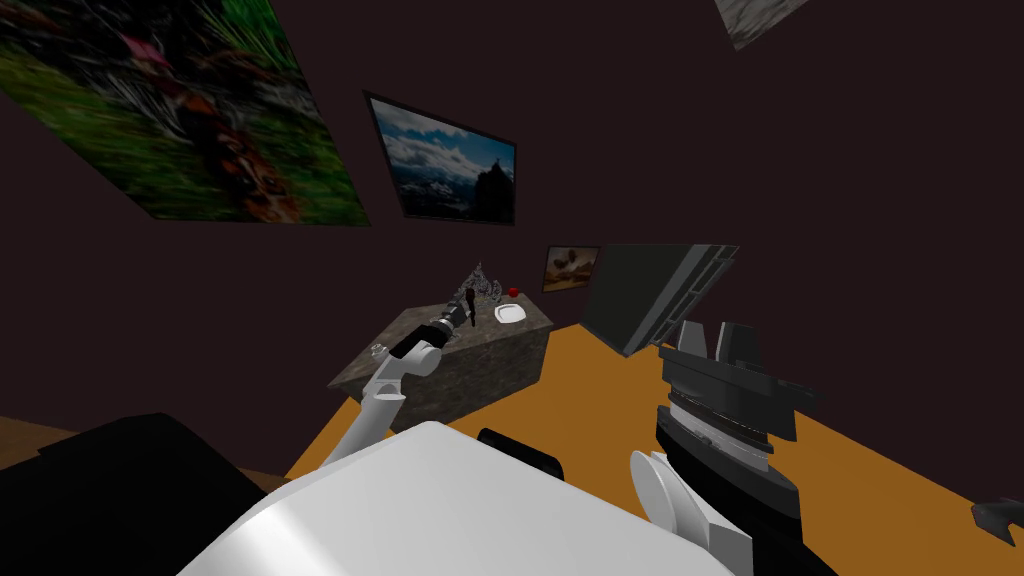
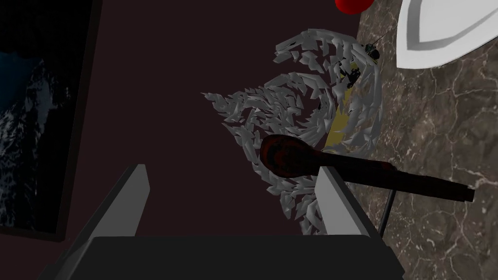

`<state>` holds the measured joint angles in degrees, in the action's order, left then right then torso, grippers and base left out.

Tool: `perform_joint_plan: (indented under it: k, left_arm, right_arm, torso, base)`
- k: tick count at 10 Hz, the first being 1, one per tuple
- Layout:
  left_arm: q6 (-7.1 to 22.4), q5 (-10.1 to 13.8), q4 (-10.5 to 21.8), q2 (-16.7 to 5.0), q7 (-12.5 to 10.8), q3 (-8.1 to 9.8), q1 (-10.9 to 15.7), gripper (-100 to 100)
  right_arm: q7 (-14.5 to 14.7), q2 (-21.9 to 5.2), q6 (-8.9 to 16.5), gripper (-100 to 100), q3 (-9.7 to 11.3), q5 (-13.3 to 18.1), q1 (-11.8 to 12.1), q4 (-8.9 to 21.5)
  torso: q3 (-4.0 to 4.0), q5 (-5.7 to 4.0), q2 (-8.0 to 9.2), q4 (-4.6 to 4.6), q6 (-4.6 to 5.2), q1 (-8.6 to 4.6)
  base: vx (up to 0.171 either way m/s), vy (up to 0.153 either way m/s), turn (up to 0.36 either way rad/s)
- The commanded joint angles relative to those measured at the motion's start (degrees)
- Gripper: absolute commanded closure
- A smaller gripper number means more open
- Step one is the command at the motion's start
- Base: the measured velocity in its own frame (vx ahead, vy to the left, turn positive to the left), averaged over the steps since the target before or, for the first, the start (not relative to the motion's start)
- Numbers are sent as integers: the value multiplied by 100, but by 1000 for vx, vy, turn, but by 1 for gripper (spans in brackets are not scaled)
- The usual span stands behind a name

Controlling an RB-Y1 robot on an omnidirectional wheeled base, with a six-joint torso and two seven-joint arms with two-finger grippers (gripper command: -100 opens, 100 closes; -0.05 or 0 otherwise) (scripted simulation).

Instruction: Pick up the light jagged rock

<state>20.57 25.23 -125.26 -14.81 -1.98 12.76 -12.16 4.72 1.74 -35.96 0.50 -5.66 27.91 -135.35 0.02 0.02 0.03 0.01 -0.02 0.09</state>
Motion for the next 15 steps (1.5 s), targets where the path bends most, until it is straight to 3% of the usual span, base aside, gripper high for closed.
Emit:
perform_joint_plan:
  k: [1, 2, 4, 5, 7, 8, 15]
  left_arm:
    - [204, 14, 4, -3, -13, 7, 7, -100]
    - [418, 144, 52, -70, -109, 86, 87, -100]
    - [633, 144, 52, -70, -109, 86, 87, -100]
    - [851, 272, 104, -135, -212, 165, 163, -100]
    - [1062, 272, 104, -135, -212, 165, 163, -100]
    - [1284, 398, 160, -198, -322, 243, 235, -100]
    - [2263, 638, 284, -320, -559, 398, 365, -100]
  right_arm:
    - [0, 0, 0, 0, 0, 0, 0, 0]
    - [0, 0, 0, 0, 0, 0, 0, 0]
    - [0, 0, 0, 0, 0, 0, 0, 0]
    - [0, 0, 0, 0, 0, 0, 0, 0]
    - [0, 0, 0, 0, 0, 0, 0, 0]
    - [0, 0, 0, 0, 0, 0, 0, 0]
    - [0, 0, 0, 0, 0, 0, 0, 0]
  torso:
    - [0, 0, 0, 0, 0, 0]
    - [-1, 0, -2, -1, -1, -2]
    - [-1, 1, -1, 0, -1, 3]
    - [-1, 0, -2, 0, -1, 0]
    - [-1, 0, -1, 0, -1, 1]
    - [-1, 0, -2, 0, -2, 0]
    - [-2, 1, -4, -1, 1, 3]
  base:
    - [-4, 14, -7]
    - [-7, 23, -131]
    - [-10, 21, -36]
    - [-8, 16, -130]
    - [-9, 20, -34]
    - [-15, 35, -119]
    - [-6, 27, -75]
